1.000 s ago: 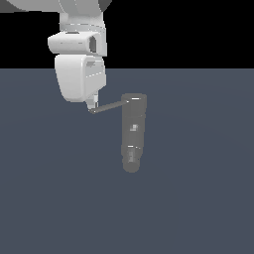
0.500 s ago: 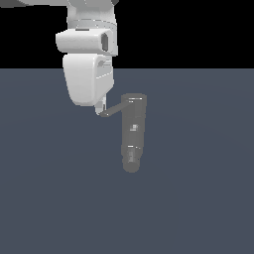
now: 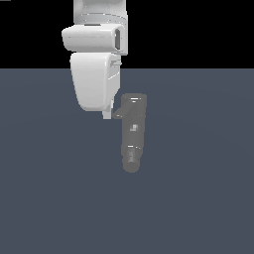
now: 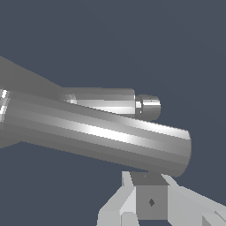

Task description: Turn on the faucet by rotating a designated handle.

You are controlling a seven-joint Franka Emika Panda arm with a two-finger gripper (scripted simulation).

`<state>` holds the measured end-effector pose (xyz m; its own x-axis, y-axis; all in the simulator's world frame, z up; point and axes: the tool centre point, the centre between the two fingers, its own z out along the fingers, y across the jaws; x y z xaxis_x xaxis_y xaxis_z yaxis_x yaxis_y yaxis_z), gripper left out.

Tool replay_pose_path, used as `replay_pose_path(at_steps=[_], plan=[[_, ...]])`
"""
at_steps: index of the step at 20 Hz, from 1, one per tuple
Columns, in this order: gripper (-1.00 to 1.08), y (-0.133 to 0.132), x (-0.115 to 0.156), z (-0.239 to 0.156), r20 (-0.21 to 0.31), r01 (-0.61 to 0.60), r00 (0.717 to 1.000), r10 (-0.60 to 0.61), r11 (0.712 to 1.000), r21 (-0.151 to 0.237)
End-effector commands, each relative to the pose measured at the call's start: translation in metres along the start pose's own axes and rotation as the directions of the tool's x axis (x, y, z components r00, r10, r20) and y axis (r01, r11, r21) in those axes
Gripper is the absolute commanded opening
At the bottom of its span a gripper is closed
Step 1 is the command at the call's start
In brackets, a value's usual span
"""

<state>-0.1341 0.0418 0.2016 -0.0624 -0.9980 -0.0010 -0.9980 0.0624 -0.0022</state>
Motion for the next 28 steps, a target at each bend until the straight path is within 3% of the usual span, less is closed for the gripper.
replay_pose_path(at_steps=[1,2,22,24,28], plan=[[-1.00,0.005,0.006,0.000,-0.001,-0.005,1.000,0.005,1.000,-0.002],[-1.00,0.002,0.002,0.000,0.000,0.000,1.000,0.000,1.000,0.000],[-1.00,0.002,0.112,0.000,-0.001,-0.004,1.000,0.004,1.000,-0.002],[-1.00,0.000,0.096,0.000,-0.002,0.021,1.000,-0.021,1.000,-0.001],[-1.00,-0.011,0.108,0.000,-0.002,0.018,1.000,-0.018,1.000,-0.002]])
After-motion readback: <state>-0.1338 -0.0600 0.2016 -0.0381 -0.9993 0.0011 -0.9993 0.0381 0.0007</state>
